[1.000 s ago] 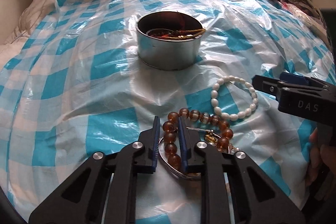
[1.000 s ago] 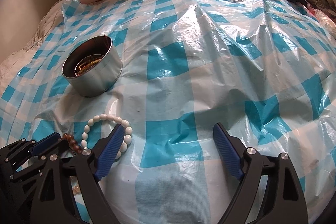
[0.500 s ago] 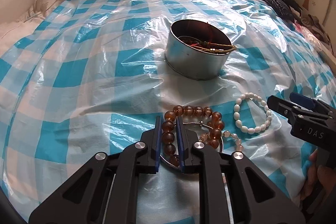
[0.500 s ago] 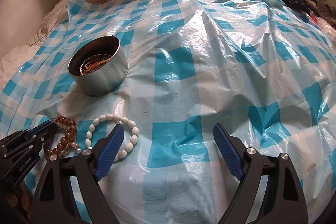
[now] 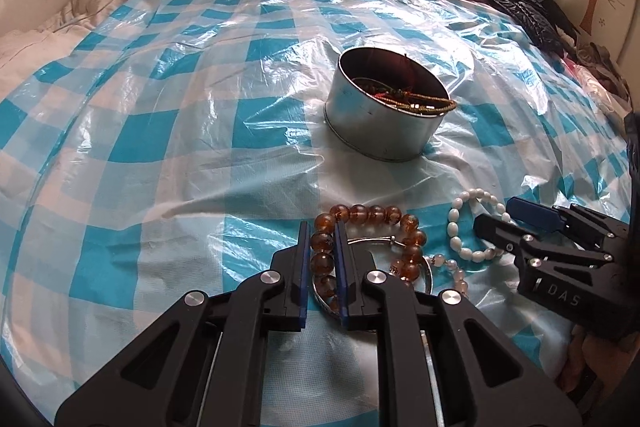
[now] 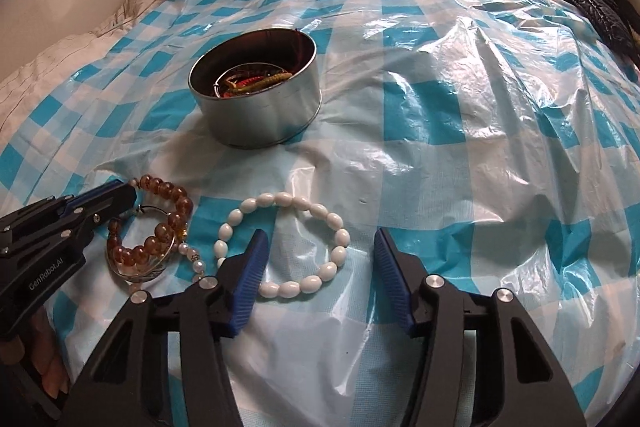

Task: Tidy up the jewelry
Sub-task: 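Grasp the amber bead bracelet with left tool while right tool grasps the white bead bracelet, then carry both bead bracelets over the tin and open both tools to drop them in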

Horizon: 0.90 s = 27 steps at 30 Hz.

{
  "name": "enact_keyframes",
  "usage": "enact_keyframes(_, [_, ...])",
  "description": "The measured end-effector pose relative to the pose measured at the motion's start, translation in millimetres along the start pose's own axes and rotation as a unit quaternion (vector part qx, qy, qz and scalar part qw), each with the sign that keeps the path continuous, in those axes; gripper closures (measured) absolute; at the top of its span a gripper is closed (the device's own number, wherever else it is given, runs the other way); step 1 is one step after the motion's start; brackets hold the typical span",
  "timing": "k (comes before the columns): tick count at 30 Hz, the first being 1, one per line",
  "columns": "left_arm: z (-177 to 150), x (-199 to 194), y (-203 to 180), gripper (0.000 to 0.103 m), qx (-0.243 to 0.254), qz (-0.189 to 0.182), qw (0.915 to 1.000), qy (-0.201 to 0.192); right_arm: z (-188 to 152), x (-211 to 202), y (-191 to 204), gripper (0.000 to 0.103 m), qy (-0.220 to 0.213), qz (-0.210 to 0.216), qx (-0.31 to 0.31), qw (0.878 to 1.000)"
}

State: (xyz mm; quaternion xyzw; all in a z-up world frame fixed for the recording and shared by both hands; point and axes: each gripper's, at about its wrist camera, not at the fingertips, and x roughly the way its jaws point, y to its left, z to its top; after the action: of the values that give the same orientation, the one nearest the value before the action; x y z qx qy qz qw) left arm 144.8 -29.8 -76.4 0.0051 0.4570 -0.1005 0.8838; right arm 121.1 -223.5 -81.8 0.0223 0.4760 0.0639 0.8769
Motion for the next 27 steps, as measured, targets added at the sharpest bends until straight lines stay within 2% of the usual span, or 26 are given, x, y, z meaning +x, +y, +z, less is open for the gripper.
enact_keyframes(1, [0,1,0,0.092,0.001,0.001,1.0,0.002,0,0,-1,0.062,0.001,0.005,0.003,1.0])
enact_keyframes(3, [0,1,1,0.092,-0.001,-0.003,1.0,0.001,0,-2,0,0.083,-0.002,0.017,0.001,1.0])
enact_keyframes(5, [0,-2,3,0.092,-0.006,-0.006,1.0,-0.005,0,-6,4,0.093,-0.009,0.024,-0.006,1.0])
enact_keyframes(6, [0,-3,4,0.092,-0.008,-0.007,0.9999,-0.007,-1,-8,6,0.094,-0.014,0.022,-0.01,1.0])
enact_keyframes(16, [1,2,11,0.09,-0.026,-0.009,0.9996,0.005,1,-22,4,0.094,-0.047,0.029,-0.006,0.998])
enact_keyframes(18, [1,4,13,0.084,-0.031,-0.005,0.9995,0.008,1,-21,4,0.094,-0.045,0.029,-0.006,0.999])
enact_keyframes(20, [1,5,14,0.084,-0.035,-0.008,0.9993,0.011,1,-15,4,0.094,-0.032,0.024,-0.003,0.999])
enact_keyframes(23, [0,5,12,0.084,-0.028,-0.003,0.9995,0.01,0,-2,1,0.075,-0.003,0.013,0.006,1.0])
enact_keyframes(24, [0,5,10,0.085,-0.025,-0.003,0.9997,0.009,0,-1,0,0.075,-0.001,0.009,0.007,1.0])
enact_keyframes(25, [0,4,8,0.092,-0.02,-0.007,0.9998,0.006,0,0,0,0.075,0.001,0.008,0.007,1.0])
enact_keyframes(26, [0,1,5,0.092,-0.012,-0.007,0.9999,0.001,-1,1,1,0.077,0.003,0.007,0.004,1.0])
enact_keyframes(27, [0,-2,2,0.092,-0.005,-0.008,0.9999,-0.007,-1,0,1,0.087,0.003,0.013,0.002,1.0])
